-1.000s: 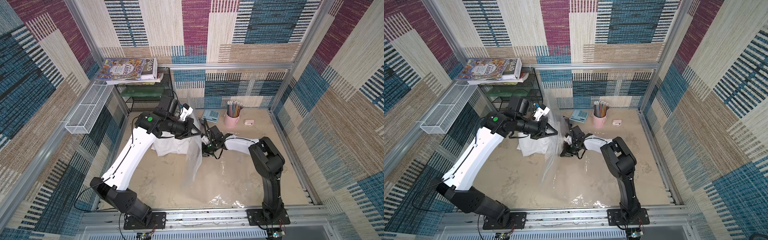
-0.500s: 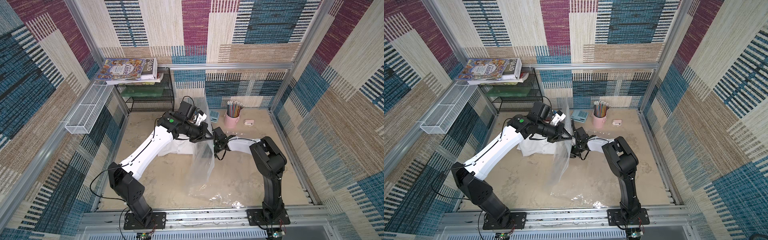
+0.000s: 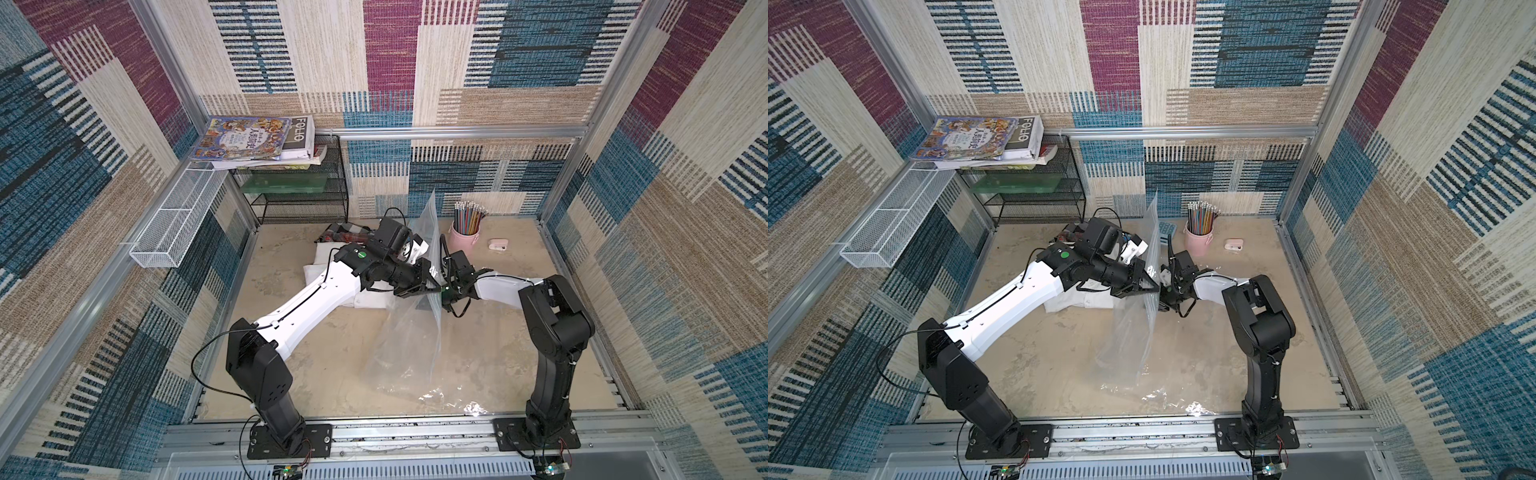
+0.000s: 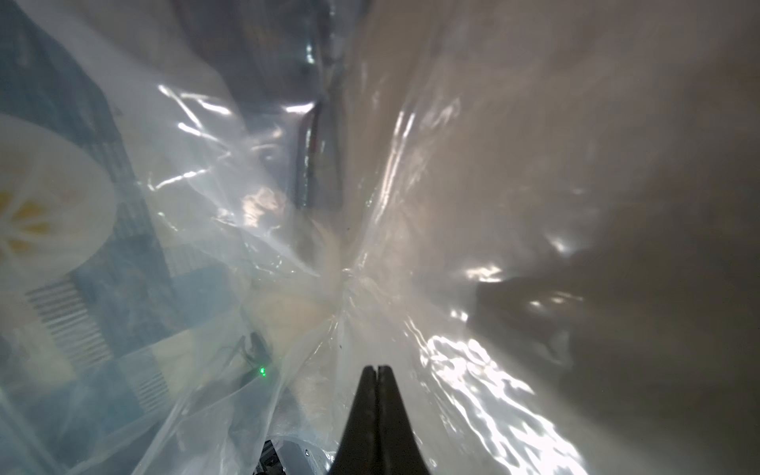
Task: Take the shirt out of the vacuum bag
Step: Adjust the vacuum bag at the center of the board.
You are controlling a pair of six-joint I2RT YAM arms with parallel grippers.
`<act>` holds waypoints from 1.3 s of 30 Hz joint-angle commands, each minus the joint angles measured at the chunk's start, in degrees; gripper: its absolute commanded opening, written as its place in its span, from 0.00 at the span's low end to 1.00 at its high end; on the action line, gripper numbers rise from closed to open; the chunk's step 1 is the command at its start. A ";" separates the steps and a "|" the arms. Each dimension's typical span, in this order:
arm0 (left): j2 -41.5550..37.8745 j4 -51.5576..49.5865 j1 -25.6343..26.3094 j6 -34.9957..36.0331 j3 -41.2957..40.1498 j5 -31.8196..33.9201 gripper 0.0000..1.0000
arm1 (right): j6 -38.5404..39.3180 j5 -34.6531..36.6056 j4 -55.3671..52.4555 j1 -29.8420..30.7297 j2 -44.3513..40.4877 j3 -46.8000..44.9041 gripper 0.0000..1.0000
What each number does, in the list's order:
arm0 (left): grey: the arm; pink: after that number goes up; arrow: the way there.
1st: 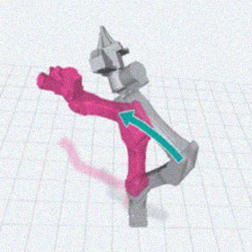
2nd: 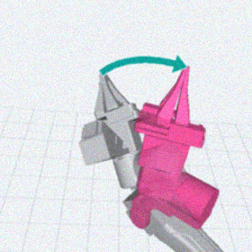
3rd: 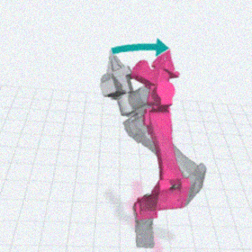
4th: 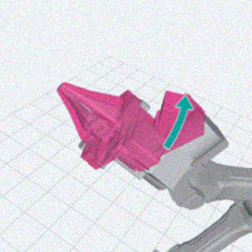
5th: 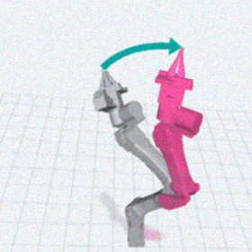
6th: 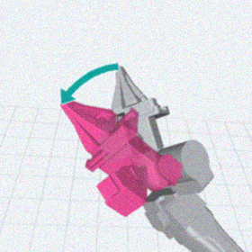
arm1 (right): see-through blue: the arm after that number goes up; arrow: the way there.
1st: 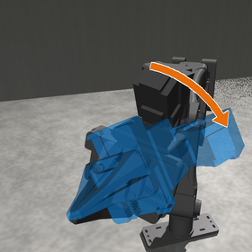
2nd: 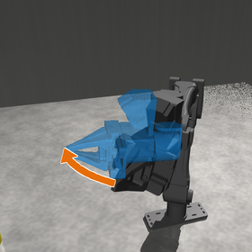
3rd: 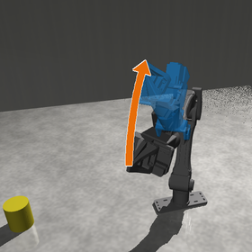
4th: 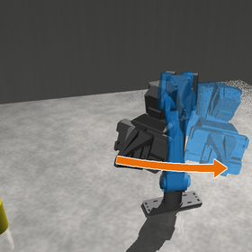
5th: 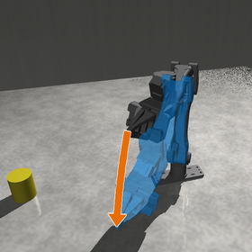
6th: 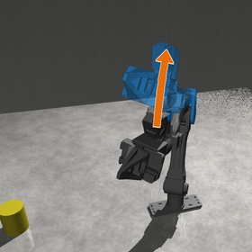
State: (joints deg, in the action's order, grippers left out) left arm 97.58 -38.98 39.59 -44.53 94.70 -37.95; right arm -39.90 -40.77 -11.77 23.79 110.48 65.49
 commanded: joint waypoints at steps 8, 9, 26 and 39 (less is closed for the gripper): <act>4.11 3.21 2.61 -1.36 0.11 0.51 0.00 | 5.71 4.18 -8.20 -9.97 -9.51 -3.72 0.00; 4.48 3.57 2.93 -1.57 0.35 0.45 0.00 | 6.25 4.42 -8.95 -11.22 -10.59 -4.28 0.00; 22.67 5.19 10.06 -5.87 13.10 0.96 0.00 | 14.62 5.82 -19.52 -30.82 -25.71 -9.70 0.00; 43.81 4.95 13.41 -8.47 34.11 -2.09 0.17 | 18.60 3.38 -25.75 -43.50 -33.62 -11.40 0.03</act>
State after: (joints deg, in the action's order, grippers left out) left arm 139.33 -34.96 52.99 -51.83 126.82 -38.24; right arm -23.31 -36.25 -34.68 -18.31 77.65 53.80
